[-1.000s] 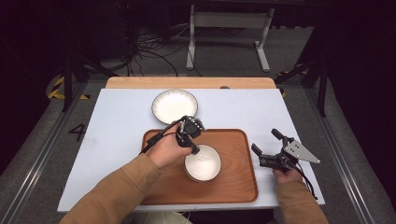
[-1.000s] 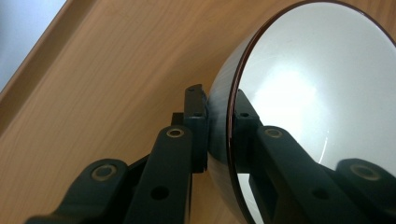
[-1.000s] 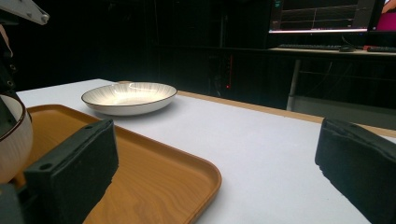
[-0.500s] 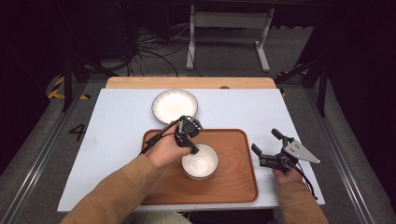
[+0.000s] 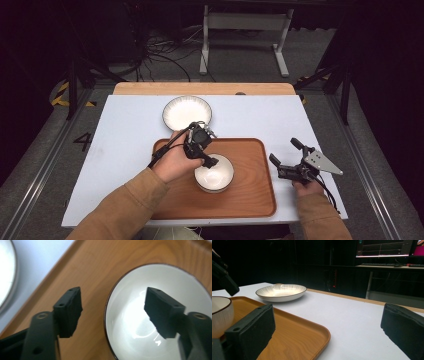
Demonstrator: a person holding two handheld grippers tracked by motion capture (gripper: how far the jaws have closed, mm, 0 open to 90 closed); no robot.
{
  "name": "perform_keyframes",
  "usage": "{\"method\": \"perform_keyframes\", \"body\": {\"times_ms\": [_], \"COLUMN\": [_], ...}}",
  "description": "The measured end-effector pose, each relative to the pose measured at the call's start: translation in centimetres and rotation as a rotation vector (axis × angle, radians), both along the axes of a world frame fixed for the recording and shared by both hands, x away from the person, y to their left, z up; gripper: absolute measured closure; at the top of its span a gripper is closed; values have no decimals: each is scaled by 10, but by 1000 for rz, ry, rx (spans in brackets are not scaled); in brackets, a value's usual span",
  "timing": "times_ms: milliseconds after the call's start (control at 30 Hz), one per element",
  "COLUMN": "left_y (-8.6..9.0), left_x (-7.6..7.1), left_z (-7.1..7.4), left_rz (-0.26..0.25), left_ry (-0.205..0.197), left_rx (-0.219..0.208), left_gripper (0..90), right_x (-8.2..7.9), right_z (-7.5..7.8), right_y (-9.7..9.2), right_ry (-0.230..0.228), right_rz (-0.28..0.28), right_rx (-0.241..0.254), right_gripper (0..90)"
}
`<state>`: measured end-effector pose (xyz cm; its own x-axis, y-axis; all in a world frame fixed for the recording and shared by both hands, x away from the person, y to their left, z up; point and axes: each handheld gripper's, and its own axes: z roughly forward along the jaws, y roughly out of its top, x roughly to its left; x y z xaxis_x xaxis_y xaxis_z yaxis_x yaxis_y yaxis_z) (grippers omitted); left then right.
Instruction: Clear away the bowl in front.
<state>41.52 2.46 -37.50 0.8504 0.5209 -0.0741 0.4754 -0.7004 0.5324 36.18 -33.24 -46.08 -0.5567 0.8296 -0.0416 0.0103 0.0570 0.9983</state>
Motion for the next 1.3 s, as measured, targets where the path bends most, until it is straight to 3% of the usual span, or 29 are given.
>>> {"method": "perform_keyframes", "body": {"times_ms": [267,633,1133,1300], "left_y": [21,46,87,103], "left_x": [-9,-23,-39,-43], "left_z": [13,14,4,-3], "left_rz": [48,61,143,157], "left_ry": [-79,-161,-243,-266], "left_rx": [-109,-174,-262,-323], "left_gripper": [236,143,95,73], "right_x": [1,1,2,2], "right_z": [0,0,1,1], "right_y": [0,0,0,0], "right_ry": [11,14,17,16], "right_rz": [-4,-4,-4,-5], "right_rx": [-2,1,0,0], "right_gripper": [0,0,0,0]}}
